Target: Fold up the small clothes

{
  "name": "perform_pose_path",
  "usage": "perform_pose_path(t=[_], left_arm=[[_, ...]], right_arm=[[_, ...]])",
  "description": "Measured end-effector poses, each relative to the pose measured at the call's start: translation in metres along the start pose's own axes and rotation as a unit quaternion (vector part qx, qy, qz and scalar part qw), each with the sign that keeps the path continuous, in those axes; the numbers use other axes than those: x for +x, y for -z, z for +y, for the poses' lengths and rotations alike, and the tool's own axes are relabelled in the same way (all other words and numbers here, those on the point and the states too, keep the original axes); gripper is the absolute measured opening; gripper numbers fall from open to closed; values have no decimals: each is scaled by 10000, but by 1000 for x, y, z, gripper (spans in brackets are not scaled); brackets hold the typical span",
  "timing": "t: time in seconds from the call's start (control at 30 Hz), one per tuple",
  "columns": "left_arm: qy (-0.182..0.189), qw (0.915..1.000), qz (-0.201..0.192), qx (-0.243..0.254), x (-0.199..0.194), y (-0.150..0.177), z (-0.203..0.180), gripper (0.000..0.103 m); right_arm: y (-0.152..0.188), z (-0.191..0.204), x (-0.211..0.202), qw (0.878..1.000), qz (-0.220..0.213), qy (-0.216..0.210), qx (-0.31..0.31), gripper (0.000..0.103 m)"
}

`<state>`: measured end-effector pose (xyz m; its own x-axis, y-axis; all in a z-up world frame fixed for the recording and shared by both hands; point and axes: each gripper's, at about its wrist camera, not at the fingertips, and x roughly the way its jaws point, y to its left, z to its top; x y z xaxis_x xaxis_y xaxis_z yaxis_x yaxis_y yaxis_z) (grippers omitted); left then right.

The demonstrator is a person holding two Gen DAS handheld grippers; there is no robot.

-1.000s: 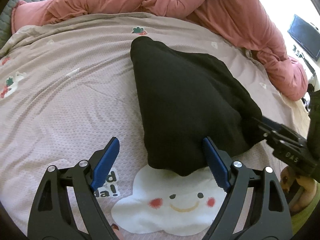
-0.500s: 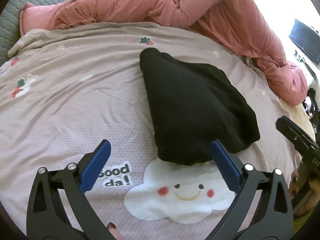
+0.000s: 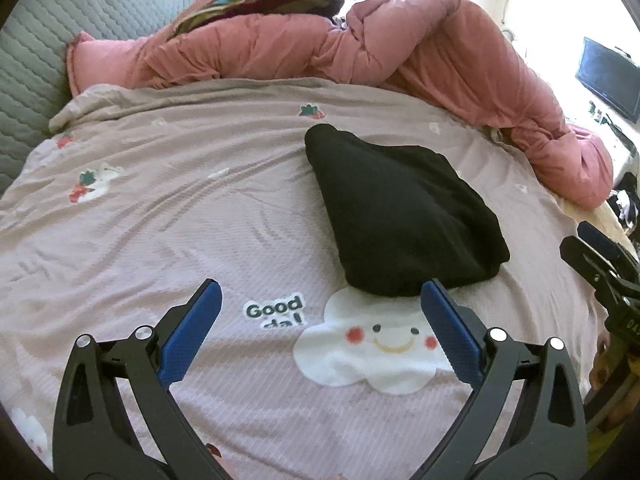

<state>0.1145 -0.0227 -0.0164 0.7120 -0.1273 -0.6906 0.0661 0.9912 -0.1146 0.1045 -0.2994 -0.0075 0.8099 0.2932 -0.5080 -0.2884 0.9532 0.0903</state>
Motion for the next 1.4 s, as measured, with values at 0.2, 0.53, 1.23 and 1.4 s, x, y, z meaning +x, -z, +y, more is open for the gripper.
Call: perform_pose_path(t=[0.2,0.53,1.23,1.4], left_arm=[[-55,9999,-135,72,-19,14,-3,93],[-52,9999,-95,68,-31,39,-6,93],[-126,9998,77,-123,-17,60,4,93],[-153,9998,75,-141,-18,61,5,93]], right_arm=[[7,13,-17,9999,-90,38,-58,98],[34,17,-34,9998,53,175,25,98],[77,19,-11,9970,571,440,274,98],[74,18,-15,9973,505,456,281,98]])
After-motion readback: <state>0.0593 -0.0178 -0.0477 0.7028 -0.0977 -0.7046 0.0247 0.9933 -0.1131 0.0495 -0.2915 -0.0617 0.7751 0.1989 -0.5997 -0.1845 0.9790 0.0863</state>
